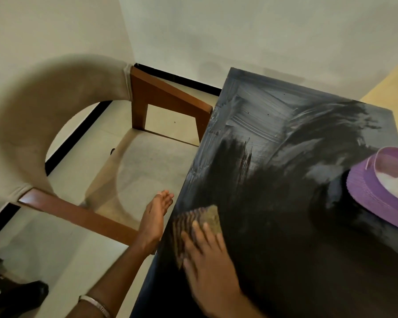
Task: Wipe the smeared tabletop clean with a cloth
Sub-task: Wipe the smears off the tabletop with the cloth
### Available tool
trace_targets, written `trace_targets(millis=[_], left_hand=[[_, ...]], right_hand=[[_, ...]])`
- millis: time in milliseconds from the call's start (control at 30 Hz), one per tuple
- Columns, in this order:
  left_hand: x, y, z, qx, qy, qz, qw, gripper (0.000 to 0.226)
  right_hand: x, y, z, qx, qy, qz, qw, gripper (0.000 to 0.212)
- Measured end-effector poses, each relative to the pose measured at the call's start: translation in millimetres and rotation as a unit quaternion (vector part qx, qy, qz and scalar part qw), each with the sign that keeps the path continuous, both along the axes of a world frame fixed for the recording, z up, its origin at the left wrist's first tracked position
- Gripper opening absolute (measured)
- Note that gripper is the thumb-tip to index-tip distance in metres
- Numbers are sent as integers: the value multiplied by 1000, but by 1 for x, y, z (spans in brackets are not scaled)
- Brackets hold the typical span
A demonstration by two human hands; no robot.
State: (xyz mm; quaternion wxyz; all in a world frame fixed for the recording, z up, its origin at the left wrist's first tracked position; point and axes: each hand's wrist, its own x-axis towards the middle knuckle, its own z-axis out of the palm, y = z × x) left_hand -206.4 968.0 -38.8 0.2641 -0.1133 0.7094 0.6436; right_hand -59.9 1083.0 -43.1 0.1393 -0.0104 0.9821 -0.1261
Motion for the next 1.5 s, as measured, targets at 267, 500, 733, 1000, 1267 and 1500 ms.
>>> trace_targets(millis=[267, 500, 733, 1000, 1267, 1500], left_hand=[[-13, 1, -5, -28, 20, -69, 997, 50], [-23, 10, -6, -71, 44, -98, 992, 51], [-42, 26, 7, -71, 54, -101, 991, 73], [-70, 38, 12, -87, 66, -110, 988, 84], [-70, 33, 10, -106, 78, -73, 989, 86], [-80, 29, 6, -82, 80, -45, 992, 90]], right_hand=[[-31, 14, -6, -8, 45, 9, 999, 54], [-245, 142, -1, 2, -33, -175, 984, 59], [-72, 20, -10, -10, 53, -53, 997, 59], [18, -18, -14, -41, -6, 93, 995, 60], [-289, 164, 4, -6, -45, -181, 982, 59], [-150, 62, -10, -1, 59, -41, 997, 60]])
